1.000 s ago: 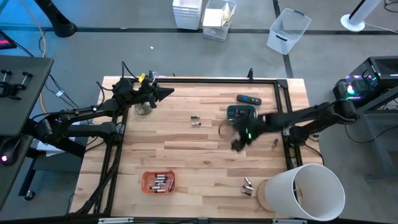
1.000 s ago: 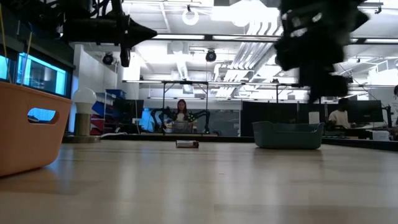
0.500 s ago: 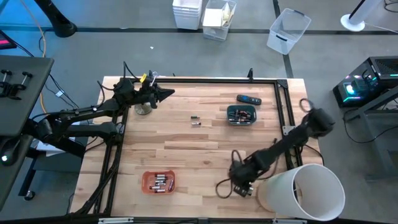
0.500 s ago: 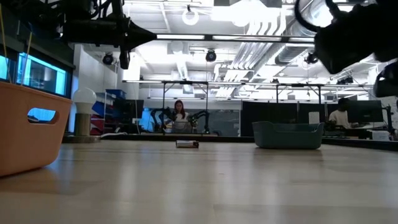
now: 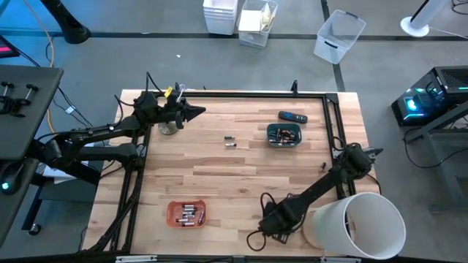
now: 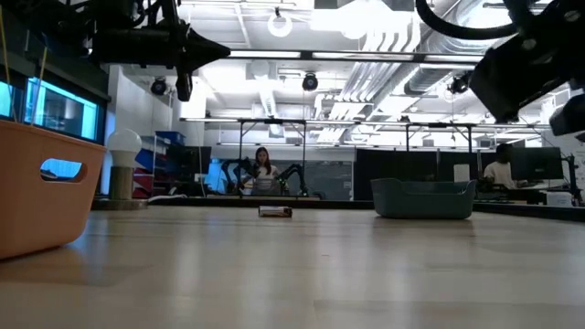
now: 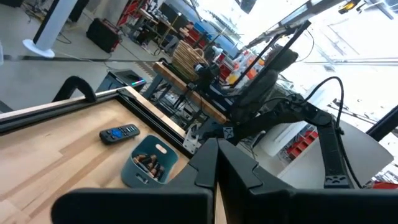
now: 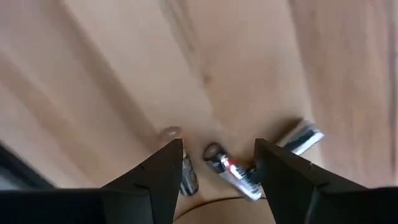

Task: Sort batteries
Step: Put the black battery into the blue bin

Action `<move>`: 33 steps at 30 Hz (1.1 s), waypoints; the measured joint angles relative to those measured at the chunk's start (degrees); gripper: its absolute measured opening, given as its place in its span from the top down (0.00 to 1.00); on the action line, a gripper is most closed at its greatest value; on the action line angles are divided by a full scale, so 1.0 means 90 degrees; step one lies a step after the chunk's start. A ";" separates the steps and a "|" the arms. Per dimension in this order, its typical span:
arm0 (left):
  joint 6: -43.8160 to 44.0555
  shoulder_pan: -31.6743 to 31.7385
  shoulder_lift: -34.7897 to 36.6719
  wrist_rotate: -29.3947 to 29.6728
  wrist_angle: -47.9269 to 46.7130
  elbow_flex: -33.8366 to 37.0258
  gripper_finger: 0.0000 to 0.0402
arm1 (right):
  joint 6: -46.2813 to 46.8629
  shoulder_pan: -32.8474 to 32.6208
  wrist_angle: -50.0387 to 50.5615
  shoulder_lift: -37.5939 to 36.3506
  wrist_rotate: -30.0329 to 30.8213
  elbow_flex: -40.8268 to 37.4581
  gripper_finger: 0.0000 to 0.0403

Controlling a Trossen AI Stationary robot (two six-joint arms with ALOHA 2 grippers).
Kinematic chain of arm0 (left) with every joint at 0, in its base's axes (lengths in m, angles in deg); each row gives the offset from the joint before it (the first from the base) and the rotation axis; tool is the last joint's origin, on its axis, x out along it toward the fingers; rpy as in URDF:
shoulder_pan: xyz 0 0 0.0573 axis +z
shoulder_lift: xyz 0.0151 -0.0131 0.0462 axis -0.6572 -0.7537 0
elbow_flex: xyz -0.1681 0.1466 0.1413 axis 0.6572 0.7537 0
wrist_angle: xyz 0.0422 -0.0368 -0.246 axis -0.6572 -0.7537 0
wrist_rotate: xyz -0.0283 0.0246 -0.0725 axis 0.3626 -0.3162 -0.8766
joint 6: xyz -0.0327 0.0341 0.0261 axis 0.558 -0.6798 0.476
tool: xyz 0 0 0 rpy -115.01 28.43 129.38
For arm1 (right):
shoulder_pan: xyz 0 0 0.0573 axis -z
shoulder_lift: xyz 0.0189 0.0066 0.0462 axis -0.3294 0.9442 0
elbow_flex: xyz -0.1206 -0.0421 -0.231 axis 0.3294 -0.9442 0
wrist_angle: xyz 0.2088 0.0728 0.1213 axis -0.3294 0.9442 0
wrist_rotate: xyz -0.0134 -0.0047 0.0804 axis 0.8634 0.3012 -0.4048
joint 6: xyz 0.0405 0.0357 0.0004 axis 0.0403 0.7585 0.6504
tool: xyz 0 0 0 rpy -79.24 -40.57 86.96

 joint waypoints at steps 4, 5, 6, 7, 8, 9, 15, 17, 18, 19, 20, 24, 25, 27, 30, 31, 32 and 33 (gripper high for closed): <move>0.0001 0.0000 0.0000 -0.0002 -0.0017 0.0000 1.00 | 0.0116 0.0011 0.0141 0.0008 0.0256 0.0006 0.52; 0.0001 0.0000 0.0000 0.0001 -0.0022 0.0000 1.00 | 0.0119 0.0009 0.0255 0.0001 0.0384 0.0052 0.52; 0.0001 0.0000 0.0000 0.0001 -0.0022 0.0000 1.00 | 0.0092 0.0009 0.0270 -0.0014 0.0528 0.0095 0.52; -0.0001 0.0000 0.0000 0.0001 -0.0022 0.0000 1.00 | 0.0062 0.0009 0.0267 -0.0034 0.0690 0.0191 0.52; -0.0002 0.0000 0.0000 0.0001 -0.0023 0.0000 1.00 | 0.0025 0.0009 0.0302 -0.0052 0.0845 0.0297 0.52; 0.0001 0.0000 0.0000 0.0001 -0.0028 0.0000 1.00 | 0.0007 0.0004 0.0372 -0.0063 0.0961 0.0409 0.52; 0.0038 0.0000 0.0000 0.0001 -0.0088 0.0000 1.00 | 0.0172 -0.0229 0.0405 -0.0072 0.0746 0.0817 0.53; 0.0049 0.0000 0.0000 0.0001 -0.0122 0.0000 1.00 | 0.0170 -0.0398 0.0280 -0.0077 0.0433 0.0773 0.55; 0.0049 0.0000 0.0000 0.0001 -0.0135 0.0000 1.00 | 0.0169 -0.0481 0.0186 -0.0071 0.0272 0.0710 0.55; 0.0049 0.0000 0.0000 0.0001 -0.0136 0.0000 1.00 | 0.0160 -0.0560 0.0105 -0.0066 0.0135 0.0644 0.56; 0.0049 0.0000 0.0000 0.0001 -0.0145 0.0000 1.00 | 0.0109 -0.0625 0.0094 -0.0065 0.0068 0.0586 0.56; 0.0001 0.0000 0.0000 0.0001 -0.0259 0.0000 1.00 | -0.0117 -0.0722 0.0413 -0.0065 0.0143 0.0416 0.58; 0.0001 0.0000 0.0000 0.0001 -0.0282 0.0000 1.00 | -0.0192 -0.0707 0.0430 -0.0065 0.0164 0.0358 0.59; 0.0003 0.0001 0.0000 0.0002 -0.0311 0.0000 1.00 | -0.0357 -0.0681 0.0351 -0.0065 0.0195 0.0248 0.59; 0.0005 0.0001 0.0000 0.0003 -0.0311 0.0000 1.00 | -0.0495 -0.0671 0.0014 -0.0065 0.0228 0.0042 0.60; 0.0038 0.0001 0.0000 0.0003 -0.0311 0.0000 1.00 | -0.0509 -0.0677 -0.0127 -0.0065 0.0225 -0.0024 0.60; 0.0061 0.0002 0.0000 0.0003 -0.0313 0.0000 1.00 | -0.0518 -0.0681 -0.0259 -0.0075 0.0210 -0.0095 0.60; 0.0096 0.0000 0.0000 0.0003 -0.0313 0.0000 1.00 | -0.0529 -0.0684 -0.0431 -0.0082 0.0236 -0.0177 0.60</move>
